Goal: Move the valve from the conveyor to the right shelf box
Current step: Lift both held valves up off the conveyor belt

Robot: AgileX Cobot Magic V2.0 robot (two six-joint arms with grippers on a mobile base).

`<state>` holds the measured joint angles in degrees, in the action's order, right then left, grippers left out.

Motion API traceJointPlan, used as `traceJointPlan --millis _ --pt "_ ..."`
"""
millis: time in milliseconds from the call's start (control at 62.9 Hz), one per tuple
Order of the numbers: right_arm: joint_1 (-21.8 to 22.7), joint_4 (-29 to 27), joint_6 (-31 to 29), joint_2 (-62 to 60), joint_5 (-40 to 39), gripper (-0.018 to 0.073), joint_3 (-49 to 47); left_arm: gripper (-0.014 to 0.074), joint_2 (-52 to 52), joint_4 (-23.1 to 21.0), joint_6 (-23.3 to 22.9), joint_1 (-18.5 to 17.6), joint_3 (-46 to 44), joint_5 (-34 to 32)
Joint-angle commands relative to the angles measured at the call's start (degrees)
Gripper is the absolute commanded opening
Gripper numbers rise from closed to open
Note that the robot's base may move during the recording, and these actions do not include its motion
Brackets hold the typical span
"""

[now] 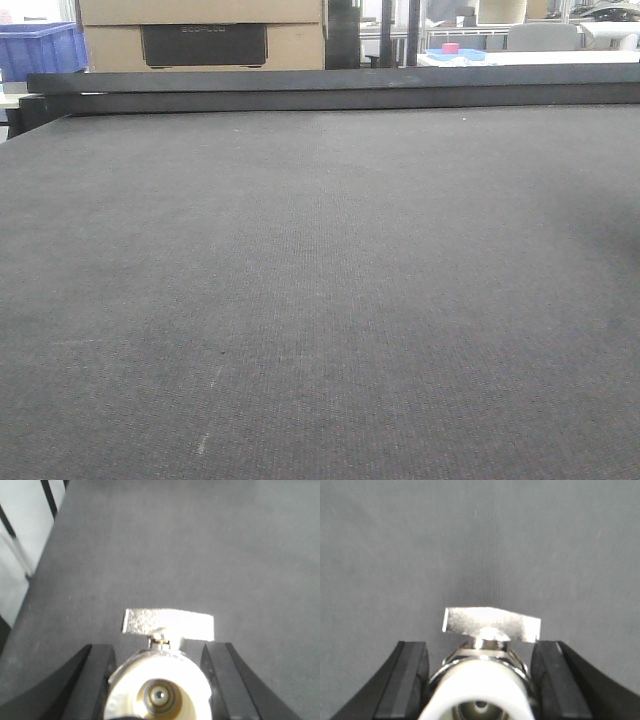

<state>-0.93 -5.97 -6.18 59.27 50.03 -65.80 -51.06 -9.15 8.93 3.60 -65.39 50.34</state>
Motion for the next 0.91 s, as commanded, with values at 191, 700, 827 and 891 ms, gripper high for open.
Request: traceJointPlan --millis 191,700,827,891 --pt "0.22 0.97 -0.30 -7.05 -7.00 -0.0169 -0.43 -0.0111 2.41 6.56 -1.06 -7.96 0.23 -5.69" --pt "0.22 0.74 -0.30 -7.31 -6.86 -0.0169 -0.43 -0.0111 2.30 9.86 -3.62 -7.98 0.23 -9.46" --pt "0.22 0.74 -0.30 -7.31 -6.86 -0.0169 -0.43 -0.0111 2.30 9.86 -3.62 -7.98 0.23 -9.46" --pt "0.22 0.74 -0.30 -7.31 -6.86 -0.0169 -0.43 -0.0111 2.30 9.86 -3.62 -7.98 0.23 -9.46"
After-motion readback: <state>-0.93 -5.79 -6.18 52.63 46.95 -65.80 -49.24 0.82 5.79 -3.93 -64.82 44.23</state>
